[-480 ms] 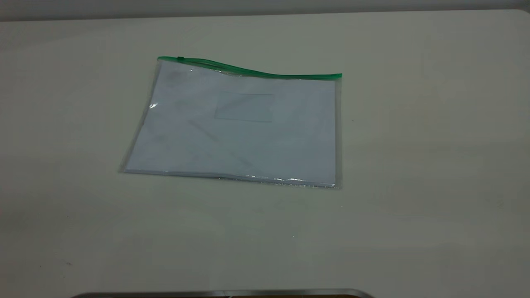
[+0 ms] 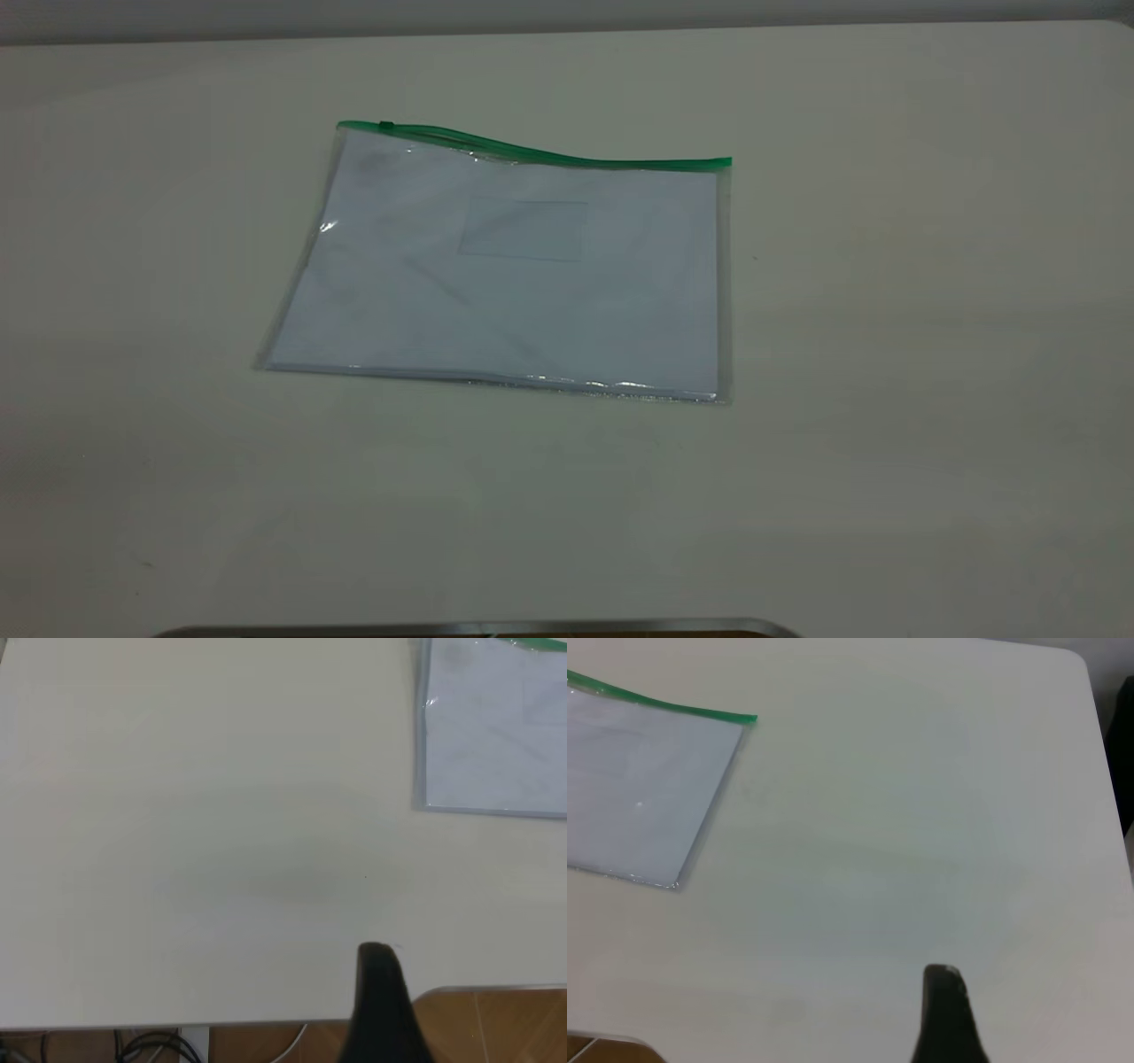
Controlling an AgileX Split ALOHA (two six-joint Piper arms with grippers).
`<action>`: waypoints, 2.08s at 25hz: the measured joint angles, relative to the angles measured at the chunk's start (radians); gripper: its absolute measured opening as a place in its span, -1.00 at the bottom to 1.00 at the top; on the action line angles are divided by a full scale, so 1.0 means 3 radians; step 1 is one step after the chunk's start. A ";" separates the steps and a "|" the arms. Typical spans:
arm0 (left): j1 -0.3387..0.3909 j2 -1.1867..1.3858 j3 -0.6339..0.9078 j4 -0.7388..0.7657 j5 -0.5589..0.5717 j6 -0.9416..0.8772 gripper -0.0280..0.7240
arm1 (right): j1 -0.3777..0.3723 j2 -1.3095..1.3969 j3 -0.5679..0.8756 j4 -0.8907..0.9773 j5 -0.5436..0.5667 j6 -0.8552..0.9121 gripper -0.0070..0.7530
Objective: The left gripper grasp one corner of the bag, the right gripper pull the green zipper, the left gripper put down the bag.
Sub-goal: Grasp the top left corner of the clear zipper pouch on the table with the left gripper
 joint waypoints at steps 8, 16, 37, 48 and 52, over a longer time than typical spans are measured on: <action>0.0000 0.0000 0.0000 0.0000 0.0000 0.0000 0.64 | 0.0000 0.0000 0.0000 0.0000 0.0000 0.0000 0.47; 0.0000 0.0000 0.0000 0.0000 0.0000 0.0000 0.64 | 0.0000 0.0000 0.0000 0.0000 0.0000 0.0000 0.47; 0.0000 0.0602 -0.0193 -0.0026 -0.0161 -0.0144 0.64 | 0.0000 0.0050 0.0000 -0.0001 -0.0008 0.0086 0.47; 0.0000 0.2815 -0.0702 -0.0222 -0.1410 -0.0162 0.64 | 0.0000 0.1055 -0.0271 0.0006 -0.0506 0.0185 0.47; 0.0000 0.3657 -0.0903 -0.0249 -0.1921 -0.0159 0.64 | 0.0000 0.1420 -0.0271 0.0022 -0.0647 0.0189 0.47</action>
